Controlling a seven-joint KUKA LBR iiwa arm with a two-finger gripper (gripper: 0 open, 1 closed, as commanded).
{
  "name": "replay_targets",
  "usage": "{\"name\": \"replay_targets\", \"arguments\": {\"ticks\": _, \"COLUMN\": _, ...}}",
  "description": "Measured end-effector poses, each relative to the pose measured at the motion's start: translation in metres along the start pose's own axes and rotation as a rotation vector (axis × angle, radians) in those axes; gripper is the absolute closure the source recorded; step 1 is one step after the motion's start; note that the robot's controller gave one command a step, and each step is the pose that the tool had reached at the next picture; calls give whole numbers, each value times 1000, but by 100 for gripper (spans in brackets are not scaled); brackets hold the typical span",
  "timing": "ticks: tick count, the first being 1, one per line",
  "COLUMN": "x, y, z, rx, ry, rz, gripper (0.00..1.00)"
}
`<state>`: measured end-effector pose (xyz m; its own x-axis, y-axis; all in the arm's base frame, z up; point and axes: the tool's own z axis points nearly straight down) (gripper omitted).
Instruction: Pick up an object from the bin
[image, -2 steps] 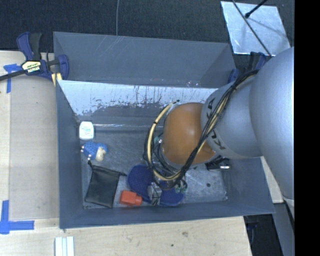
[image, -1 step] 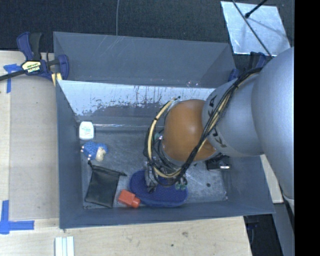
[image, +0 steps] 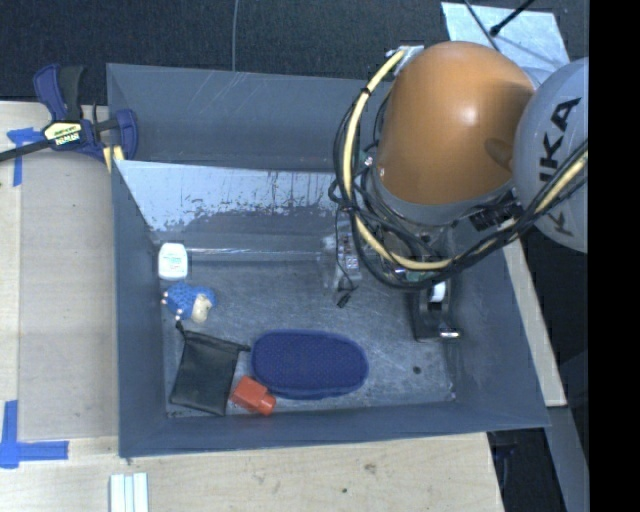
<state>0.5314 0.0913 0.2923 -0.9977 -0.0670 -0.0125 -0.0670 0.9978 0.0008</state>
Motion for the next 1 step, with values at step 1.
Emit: {"name": "replay_targets", "arguments": {"ticks": 1, "x": 35, "y": 65, "z": 140, "rx": 2, "ry": 18, "rz": 177, "gripper": 100}}
